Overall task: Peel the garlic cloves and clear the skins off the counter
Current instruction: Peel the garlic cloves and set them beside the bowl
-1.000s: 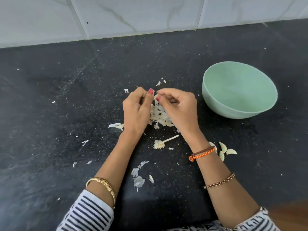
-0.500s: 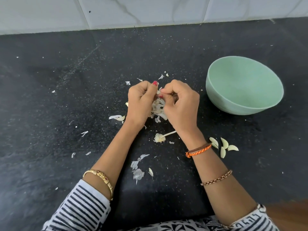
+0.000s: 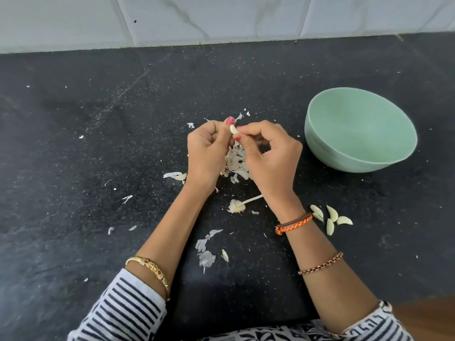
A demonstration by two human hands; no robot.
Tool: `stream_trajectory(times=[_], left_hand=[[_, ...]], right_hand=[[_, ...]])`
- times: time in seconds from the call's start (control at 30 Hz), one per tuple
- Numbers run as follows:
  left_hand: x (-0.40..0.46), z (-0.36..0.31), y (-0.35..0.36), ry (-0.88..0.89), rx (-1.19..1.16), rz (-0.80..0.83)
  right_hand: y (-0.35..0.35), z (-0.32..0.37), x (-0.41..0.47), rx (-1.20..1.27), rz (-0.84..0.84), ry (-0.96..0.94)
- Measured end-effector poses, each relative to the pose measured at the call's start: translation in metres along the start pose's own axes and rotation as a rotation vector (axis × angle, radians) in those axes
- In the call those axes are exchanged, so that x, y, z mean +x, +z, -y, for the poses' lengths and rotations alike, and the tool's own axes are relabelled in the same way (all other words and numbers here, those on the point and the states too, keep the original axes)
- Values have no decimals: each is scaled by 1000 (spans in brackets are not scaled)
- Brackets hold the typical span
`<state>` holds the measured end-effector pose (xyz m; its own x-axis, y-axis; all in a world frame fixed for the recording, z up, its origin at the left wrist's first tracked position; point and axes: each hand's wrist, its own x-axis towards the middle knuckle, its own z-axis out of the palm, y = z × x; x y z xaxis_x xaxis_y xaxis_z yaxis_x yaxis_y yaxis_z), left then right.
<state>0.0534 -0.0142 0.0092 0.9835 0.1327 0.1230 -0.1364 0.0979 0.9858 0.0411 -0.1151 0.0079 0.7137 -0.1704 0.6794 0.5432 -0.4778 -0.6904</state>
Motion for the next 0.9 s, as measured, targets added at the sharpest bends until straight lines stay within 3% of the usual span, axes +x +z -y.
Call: stream_trajectory(times=[0.1,0.23,0.43,0.63,0.9], left_hand=[[0,2,-1,105,145,15],[2,5,0,155,237,-5],[4,8,-7,203,264,-55],[2,8,-7,202,267,-19],[1,1,-5,140,93,157]], right_hand=[[0,11,3,285,-3,375],[-7,13,14,461,-40,646],[-13,10,18,444,15,702],[-17,4,20,606,43,887],[-17,3,14,412,162,626]])
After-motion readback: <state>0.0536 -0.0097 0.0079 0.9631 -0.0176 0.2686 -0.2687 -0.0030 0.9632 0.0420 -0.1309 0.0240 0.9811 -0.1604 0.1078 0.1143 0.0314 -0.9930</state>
